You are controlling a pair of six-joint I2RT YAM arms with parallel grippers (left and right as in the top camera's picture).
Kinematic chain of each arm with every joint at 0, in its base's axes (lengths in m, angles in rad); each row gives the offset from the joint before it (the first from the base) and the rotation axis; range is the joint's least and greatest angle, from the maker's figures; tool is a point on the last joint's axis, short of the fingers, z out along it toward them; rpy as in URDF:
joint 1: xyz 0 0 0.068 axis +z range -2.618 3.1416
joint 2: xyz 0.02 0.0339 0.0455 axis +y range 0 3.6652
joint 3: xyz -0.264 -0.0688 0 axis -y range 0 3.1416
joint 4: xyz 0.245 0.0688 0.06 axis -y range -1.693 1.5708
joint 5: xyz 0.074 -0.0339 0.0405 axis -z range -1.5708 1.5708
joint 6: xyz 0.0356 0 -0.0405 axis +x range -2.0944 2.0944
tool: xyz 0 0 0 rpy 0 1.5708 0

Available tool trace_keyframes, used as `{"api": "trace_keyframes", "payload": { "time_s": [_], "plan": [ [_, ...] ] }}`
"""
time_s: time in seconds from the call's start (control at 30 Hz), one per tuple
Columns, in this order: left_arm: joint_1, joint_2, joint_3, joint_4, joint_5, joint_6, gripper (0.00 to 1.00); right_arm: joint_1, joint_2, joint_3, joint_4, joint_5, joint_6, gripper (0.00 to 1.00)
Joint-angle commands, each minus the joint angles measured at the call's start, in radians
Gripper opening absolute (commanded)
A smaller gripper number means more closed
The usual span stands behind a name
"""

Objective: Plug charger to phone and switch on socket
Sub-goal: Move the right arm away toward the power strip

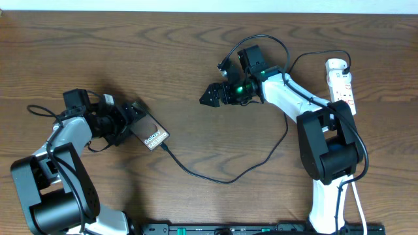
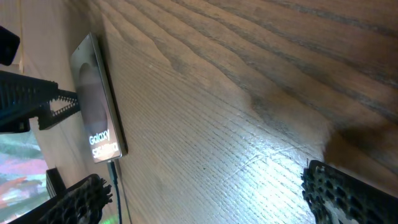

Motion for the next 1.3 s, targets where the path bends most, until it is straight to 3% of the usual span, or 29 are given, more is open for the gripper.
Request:
{"api": "trace_keyframes", "payload": {
  "time_s": [0.0, 0.4, 0.57, 0.67, 0.8, 1.03, 1.27],
  "plan": [
    [0.002, 0.029, -0.027, -0.038, -0.154, -0.024, 0.85, -0.005, -0.031, 0.019, -0.004, -0.011, -0.015, 0.99],
    [0.002, -0.022, -0.027, -0.06, -0.154, -0.046, 0.86, -0.005, -0.031, 0.019, -0.008, -0.01, -0.016, 0.99],
    [0.002, -0.198, -0.019, -0.107, -0.153, -0.043, 0.92, -0.007, -0.031, 0.019, -0.008, -0.004, -0.019, 0.99],
    [0.002, -0.393, -0.018, -0.173, -0.151, -0.041, 0.97, -0.013, -0.034, 0.019, -0.008, 0.001, -0.018, 0.99],
    [0.002, -0.58, -0.018, -0.193, -0.052, 0.014, 1.0, -0.037, -0.066, 0.02, -0.019, 0.03, -0.018, 0.99],
    [0.002, -0.816, -0.018, -0.208, -0.018, 0.014, 0.98, -0.146, -0.294, 0.056, -0.245, 0.426, -0.018, 0.99],
    [0.002, -0.837, -0.019, -0.216, -0.018, 0.014, 0.98, -0.283, -0.6, 0.065, -0.291, 0.719, -0.01, 0.99]
  ]
}}
